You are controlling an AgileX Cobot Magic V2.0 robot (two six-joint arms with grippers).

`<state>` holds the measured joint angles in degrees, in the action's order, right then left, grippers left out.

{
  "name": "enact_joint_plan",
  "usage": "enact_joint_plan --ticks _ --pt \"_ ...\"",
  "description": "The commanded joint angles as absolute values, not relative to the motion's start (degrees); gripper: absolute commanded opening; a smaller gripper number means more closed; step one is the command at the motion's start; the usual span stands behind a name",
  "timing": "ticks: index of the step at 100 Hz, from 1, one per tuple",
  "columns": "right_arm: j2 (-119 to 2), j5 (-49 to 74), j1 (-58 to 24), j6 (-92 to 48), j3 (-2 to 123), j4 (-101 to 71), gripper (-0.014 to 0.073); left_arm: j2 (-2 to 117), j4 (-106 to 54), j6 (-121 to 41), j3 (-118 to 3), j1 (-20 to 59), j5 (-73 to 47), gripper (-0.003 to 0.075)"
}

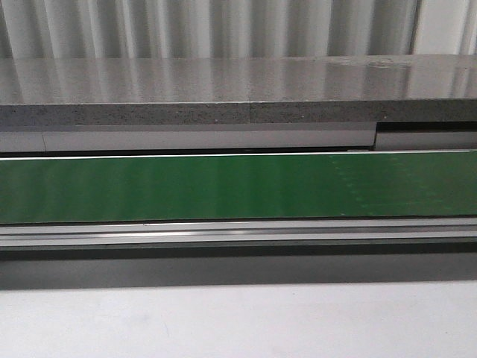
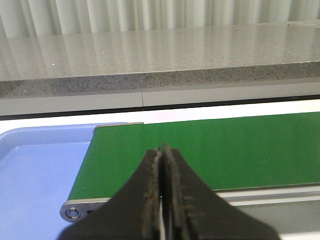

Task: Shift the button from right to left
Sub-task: 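Carry the button with the right gripper onto the conveyor belt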

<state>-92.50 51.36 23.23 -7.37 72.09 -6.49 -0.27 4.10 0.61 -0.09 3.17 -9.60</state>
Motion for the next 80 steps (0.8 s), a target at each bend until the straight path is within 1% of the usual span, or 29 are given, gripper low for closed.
enact_joint_plan --ticks 1,13,30,47,54,61,66,73,76,80 --pt "-89.29 53.0 20.94 -7.51 73.76 -7.28 0.0142 -2.25 3.73 0.93 1.34 3.38 -4.9 -0.002" --pt "-89.36 56.05 17.74 -7.51 73.07 -8.97 0.0143 -2.25 3.73 0.93 1.34 3.38 -4.9 -0.002" --pt "-89.58 54.21 16.25 -7.51 71.65 -9.01 0.0147 -2.25 3.73 0.93 1.34 3.38 -4.9 -0.002" --pt "-91.89 54.66 16.25 -7.51 71.36 -9.01 0.0213 -2.25 3.73 0.93 1.34 3.38 -4.9 -0.002" --pt "-92.9 54.78 16.25 -7.51 71.36 -9.01 0.0257 -2.25 3.73 0.93 1.34 3.38 -4.9 -0.002" --pt "-93.77 54.72 16.25 -7.51 71.36 -9.01 0.0329 -2.25 3.73 0.93 1.34 3.38 -4.9 -0.002" --pt "-94.01 54.68 16.25 -7.68 71.36 -9.01 0.0414 -2.25 3.73 0.93 1.34 3.38 -4.9 -0.002" --pt "-93.76 53.94 16.25 -7.8 71.36 -9.03 0.051 -2.25 3.73 0.93 1.34 3.38 -4.9 -0.002" --pt "-93.47 53.48 16.25 -7.8 71.36 -9.36 0.0535 -2.25 3.73 0.93 1.34 3.38 -4.9 -0.002" --pt "-92.96 52.81 16.25 -8.03 71.36 -9.83 0.0549 -2.25 3.73 0.93 1.34 3.38 -4.9 -0.002"
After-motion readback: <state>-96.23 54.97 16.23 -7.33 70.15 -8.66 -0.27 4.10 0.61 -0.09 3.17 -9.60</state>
